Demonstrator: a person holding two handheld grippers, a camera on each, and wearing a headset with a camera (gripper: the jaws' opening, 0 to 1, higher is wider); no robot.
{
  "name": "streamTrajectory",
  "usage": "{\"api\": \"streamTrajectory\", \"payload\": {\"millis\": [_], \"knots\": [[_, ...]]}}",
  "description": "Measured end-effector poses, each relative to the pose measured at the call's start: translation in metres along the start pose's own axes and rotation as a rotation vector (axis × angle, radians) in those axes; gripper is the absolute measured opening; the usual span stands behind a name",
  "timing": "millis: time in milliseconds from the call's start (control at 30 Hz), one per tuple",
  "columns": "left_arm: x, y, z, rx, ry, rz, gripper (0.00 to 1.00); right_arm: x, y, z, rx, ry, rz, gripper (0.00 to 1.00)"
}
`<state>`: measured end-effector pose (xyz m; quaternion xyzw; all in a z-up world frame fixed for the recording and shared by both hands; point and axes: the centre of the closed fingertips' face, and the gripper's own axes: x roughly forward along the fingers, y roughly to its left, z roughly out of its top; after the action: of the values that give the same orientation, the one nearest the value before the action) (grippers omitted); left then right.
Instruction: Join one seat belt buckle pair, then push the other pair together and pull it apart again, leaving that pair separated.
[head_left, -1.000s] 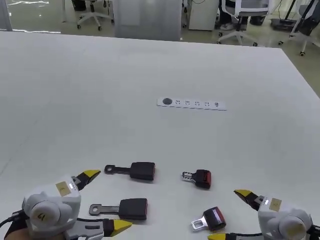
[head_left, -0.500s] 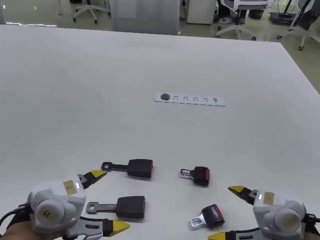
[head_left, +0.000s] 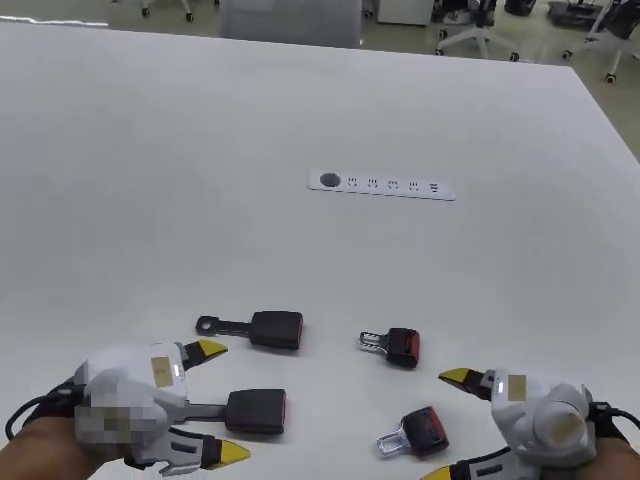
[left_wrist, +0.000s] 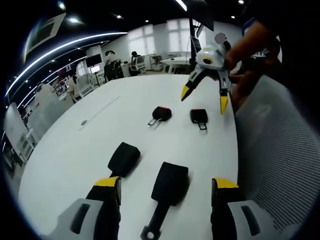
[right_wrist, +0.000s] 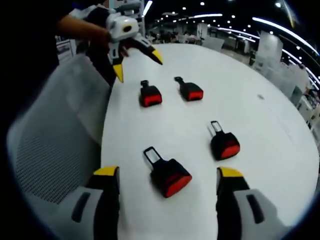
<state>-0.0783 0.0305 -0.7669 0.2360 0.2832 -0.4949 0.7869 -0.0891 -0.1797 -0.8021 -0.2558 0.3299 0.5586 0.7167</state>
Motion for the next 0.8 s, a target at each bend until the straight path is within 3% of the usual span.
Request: {"api": "streamTrajectory", "payload": {"millis": [300, 433, 467, 533, 633, 800], "knots": [[0.024, 0.002, -0.015, 0.03, 0.064, -0.081, 0.72, 0.011, -0.005, -0.003, -0.088, 0.046, 0.095, 0.74], [0.037, 0.002, -0.02, 0.055, 0.085, -0.117, 0.69, 0.016, -0.002, -0.007, -0.136, 0.075, 0.161, 0.69], [0.039, 0.001, -0.027, 0.091, 0.119, -0.136, 0.68, 0.017, -0.001, -0.011, -0.151, 0.098, 0.178, 0.67], [0.045, 0.002, -0.035, 0.09, 0.157, -0.147, 0.65, 0.02, 0.0, -0.013, -0.175, 0.113, 0.205, 0.63], [0.05, -0.001, -0.035, 0.081, 0.143, -0.175, 0.63, 0.023, 0.001, -0.017, -0.206, 0.139, 0.235, 0.61], [0.053, -0.001, -0.044, 0.123, 0.187, -0.205, 0.59, 0.026, 0.002, -0.022, -0.238, 0.16, 0.263, 0.57]]}}
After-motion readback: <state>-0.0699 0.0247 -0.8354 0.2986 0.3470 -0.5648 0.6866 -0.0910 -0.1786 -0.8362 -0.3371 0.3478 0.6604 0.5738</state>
